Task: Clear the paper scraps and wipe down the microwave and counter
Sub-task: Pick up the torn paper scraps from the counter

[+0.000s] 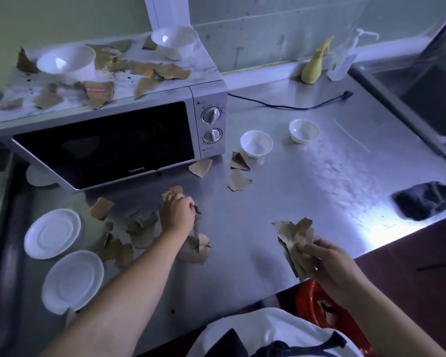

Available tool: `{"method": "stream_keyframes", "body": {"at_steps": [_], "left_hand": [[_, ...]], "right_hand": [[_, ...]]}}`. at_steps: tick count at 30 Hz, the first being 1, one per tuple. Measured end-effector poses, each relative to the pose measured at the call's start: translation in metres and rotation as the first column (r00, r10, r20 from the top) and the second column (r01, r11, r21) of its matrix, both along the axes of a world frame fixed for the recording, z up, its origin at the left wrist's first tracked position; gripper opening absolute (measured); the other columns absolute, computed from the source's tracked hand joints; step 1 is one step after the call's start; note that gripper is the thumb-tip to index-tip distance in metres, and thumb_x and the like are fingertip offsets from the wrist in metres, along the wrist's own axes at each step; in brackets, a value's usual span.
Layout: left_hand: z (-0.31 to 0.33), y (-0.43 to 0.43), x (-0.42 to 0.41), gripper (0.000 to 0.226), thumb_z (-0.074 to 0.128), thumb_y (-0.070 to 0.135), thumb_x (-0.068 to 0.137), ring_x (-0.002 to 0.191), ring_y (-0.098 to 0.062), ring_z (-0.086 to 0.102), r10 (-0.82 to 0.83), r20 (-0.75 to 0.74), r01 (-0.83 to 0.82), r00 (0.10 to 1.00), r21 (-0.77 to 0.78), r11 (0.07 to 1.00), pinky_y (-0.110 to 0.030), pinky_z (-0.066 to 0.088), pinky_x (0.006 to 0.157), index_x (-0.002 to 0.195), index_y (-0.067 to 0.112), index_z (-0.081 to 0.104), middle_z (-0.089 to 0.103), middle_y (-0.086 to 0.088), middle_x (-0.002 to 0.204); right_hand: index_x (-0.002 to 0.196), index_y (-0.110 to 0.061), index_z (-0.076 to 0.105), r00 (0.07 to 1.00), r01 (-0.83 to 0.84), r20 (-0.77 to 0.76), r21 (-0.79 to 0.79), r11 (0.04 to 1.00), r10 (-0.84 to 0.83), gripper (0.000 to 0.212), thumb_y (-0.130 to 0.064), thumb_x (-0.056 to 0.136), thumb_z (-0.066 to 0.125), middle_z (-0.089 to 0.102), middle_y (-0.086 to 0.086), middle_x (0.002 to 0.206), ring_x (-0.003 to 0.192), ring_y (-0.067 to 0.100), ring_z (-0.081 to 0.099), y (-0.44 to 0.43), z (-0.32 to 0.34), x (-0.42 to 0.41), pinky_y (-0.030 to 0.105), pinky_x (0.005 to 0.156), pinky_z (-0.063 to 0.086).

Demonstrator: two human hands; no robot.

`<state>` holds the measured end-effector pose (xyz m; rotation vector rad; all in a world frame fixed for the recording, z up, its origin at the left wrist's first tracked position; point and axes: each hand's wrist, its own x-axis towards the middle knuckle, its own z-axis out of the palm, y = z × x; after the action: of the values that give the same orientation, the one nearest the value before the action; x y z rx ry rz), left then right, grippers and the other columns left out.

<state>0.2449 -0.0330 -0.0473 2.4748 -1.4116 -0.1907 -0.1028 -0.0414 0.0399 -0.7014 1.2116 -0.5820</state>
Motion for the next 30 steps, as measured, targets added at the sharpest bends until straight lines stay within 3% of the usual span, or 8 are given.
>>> {"method": "stream_keyframes", "body": {"at_steps": [3,6,9,12,17,22,26,30], "left_hand": [[0.012,0.009,-0.008,0.012,0.065,0.011,0.089,0.092,-0.028,0.062,0.018,-0.269,-0.057,0.963,-0.137,0.989,-0.040,0.053,0.079,0.091,0.014,0.076,0.071,-0.006,0.094],[0.037,0.024,-0.021,0.012,0.070,0.010,0.087,0.080,-0.017,0.067,0.130,-0.688,-0.291,0.714,-0.123,0.949,-0.028,0.054,0.065,0.088,0.020,0.076,0.073,0.004,0.085],[0.057,0.043,-0.036,0.016,0.075,0.006,0.083,0.063,-0.010,0.068,0.150,-0.871,-0.435,0.468,-0.079,0.897,-0.019,0.051,0.055,0.084,0.022,0.074,0.074,0.006,0.071],[0.071,0.065,-0.052,0.016,0.078,0.008,0.083,0.058,-0.004,0.068,0.144,-0.926,-0.454,0.348,-0.033,0.890,-0.016,0.054,0.055,0.083,0.023,0.072,0.075,0.009,0.070],[0.077,0.092,-0.071,0.018,0.075,0.002,0.085,0.058,-0.006,0.064,0.058,-0.967,-0.420,0.249,-0.053,0.906,-0.017,0.052,0.058,0.080,0.019,0.077,0.075,0.002,0.070],[0.078,0.121,-0.087,0.015,0.076,0.004,0.082,0.065,-0.009,0.064,-0.005,-0.987,-0.407,0.159,-0.070,0.911,-0.018,0.051,0.064,0.081,0.019,0.078,0.073,0.000,0.071],[0.077,0.128,-0.088,0.021,0.070,-0.004,0.084,0.063,-0.012,0.064,0.010,-1.000,-0.498,0.013,0.002,0.867,-0.018,0.051,0.061,0.078,0.015,0.076,0.071,-0.004,0.070],[0.074,0.136,-0.088,0.019,0.069,-0.003,0.085,0.068,-0.014,0.066,0.021,-0.998,-0.446,-0.064,0.047,0.894,-0.020,0.050,0.064,0.087,0.014,0.074,0.071,-0.003,0.075]], "right_hand": [[0.090,-0.003,0.072,1.000,-0.017,0.004,-0.021,1.000,0.017,0.012,0.001,0.086,0.061,0.062,0.017,0.083,0.085,0.032,0.062,0.007,0.000,0.004,0.040,0.072,0.044],[0.080,-0.005,0.068,0.998,-0.067,0.007,-0.048,0.997,0.068,0.015,0.000,0.091,0.058,0.057,0.011,0.072,0.071,0.028,0.055,0.008,0.001,0.016,0.037,0.063,0.042],[0.079,-0.004,0.063,0.985,-0.151,0.067,-0.080,0.985,0.157,0.013,-0.002,0.091,0.058,0.055,0.013,0.073,0.069,0.028,0.055,0.011,0.007,0.038,0.036,0.059,0.044],[0.093,0.006,0.066,0.968,-0.219,0.102,-0.094,0.971,0.228,0.011,-0.003,0.088,0.063,0.062,0.017,0.081,0.074,0.029,0.061,0.018,0.012,0.061,0.036,0.059,0.048],[0.081,-0.001,0.070,0.946,-0.297,0.101,-0.105,0.949,0.307,0.004,-0.002,0.083,0.067,0.064,0.018,0.080,0.074,0.029,0.063,0.026,0.019,0.089,0.034,0.057,0.052],[0.084,0.003,0.064,0.935,-0.337,0.093,-0.070,0.939,0.343,0.008,0.000,0.091,0.062,0.064,0.020,0.081,0.076,0.032,0.067,0.036,0.014,0.101,0.036,0.064,0.056],[0.073,-0.002,0.065,0.936,-0.341,0.079,-0.026,0.940,0.342,0.018,0.000,0.090,0.062,0.066,0.020,0.076,0.075,0.033,0.070,0.038,0.013,0.112,0.036,0.065,0.056],[0.081,0.001,0.060,0.950,-0.305,0.070,0.015,0.952,0.303,0.010,0.003,0.091,0.060,0.060,0.019,0.081,0.075,0.032,0.061,0.043,0.006,0.111,0.036,0.064,0.052]]}}
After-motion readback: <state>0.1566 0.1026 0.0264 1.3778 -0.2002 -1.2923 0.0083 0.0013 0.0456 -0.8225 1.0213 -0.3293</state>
